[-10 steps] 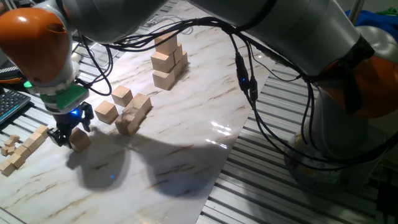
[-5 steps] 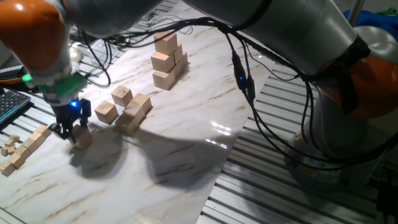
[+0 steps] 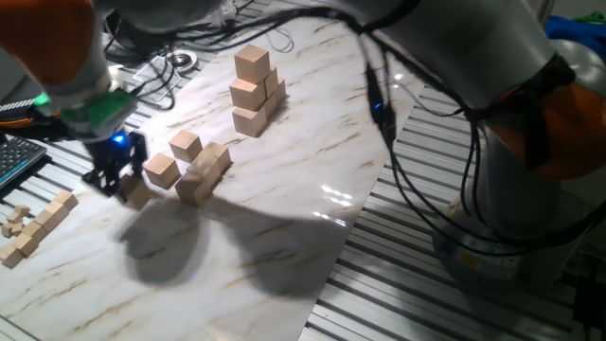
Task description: Stack the blocks into a pyramid shape
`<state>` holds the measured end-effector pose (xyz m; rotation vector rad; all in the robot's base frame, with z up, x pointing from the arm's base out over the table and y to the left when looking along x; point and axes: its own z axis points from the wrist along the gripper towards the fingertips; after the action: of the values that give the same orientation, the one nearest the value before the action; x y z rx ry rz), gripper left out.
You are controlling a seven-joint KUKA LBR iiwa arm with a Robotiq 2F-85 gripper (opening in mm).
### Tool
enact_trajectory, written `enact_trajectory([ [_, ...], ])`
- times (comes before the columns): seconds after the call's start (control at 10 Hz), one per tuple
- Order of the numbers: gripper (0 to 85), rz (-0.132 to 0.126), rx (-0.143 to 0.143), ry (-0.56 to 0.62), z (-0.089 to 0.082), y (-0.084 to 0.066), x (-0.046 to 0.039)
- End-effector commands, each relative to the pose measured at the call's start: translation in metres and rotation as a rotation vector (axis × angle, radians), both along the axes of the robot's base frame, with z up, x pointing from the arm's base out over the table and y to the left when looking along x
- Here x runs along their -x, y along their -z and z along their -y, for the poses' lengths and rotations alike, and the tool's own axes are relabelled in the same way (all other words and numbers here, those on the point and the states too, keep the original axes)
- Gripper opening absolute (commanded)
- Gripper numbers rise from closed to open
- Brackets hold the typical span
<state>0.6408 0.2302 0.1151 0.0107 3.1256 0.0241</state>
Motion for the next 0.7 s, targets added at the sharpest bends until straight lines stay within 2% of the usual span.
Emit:
enact_trajectory([
  [0.0,0.0,0.001,-0.011,0.002,0.02,-0.017,0.007],
  [0.1,0.0,0.007,-0.021,-0.004,0.037,-0.021,0.0117],
  [0.2,0.0,0.019,-0.018,-0.022,0.052,-0.021,0.0155],
  [0.3,0.0,0.033,-0.016,-0.03,0.063,-0.017,0.0197],
  [0.4,0.0,0.037,0.001,-0.025,0.071,-0.012,0.0234],
  [0.6,0.0,0.037,-0.002,-0.03,0.086,-0.006,0.0317],
])
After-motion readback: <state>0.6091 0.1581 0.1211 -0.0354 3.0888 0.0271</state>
